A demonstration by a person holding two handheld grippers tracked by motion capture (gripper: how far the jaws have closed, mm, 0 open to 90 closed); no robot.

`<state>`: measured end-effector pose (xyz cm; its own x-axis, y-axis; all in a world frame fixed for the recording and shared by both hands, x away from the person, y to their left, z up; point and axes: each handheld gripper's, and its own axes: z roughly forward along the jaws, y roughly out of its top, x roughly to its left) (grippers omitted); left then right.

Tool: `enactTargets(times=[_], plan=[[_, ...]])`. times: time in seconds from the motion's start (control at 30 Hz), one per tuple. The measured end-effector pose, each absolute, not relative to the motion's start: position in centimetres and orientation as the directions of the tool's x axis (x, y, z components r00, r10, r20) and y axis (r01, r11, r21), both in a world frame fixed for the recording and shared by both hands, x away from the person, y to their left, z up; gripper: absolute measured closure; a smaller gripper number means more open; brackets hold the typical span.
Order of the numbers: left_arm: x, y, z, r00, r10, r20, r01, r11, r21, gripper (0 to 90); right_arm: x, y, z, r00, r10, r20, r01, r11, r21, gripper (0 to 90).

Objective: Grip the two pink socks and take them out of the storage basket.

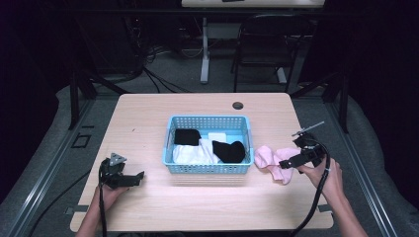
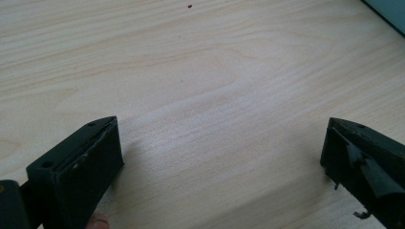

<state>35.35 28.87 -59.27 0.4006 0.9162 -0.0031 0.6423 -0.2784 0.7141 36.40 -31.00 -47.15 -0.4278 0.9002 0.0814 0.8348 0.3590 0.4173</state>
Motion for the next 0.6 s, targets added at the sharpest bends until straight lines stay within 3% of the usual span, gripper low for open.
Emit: enactTargets(times=[0.27, 0.6], plan=[[35.4, 28.9, -59.3, 0.401, 0.916, -0.003, 0.642, -0.278, 0.714, 0.4, 33.3, -33.8, -49.3, -0.404, 0.910, 0.096, 0.844, 0.330, 0.422, 0.0], [35.4, 28.9, -59.3, 0.401, 0.916, -0.004, 0.642, -0.278, 0.715, 0.3, 33.7, -34.5, -52.4, -0.382, 0.920, 0.091, 0.889, 0.339, 0.308, 0.3]])
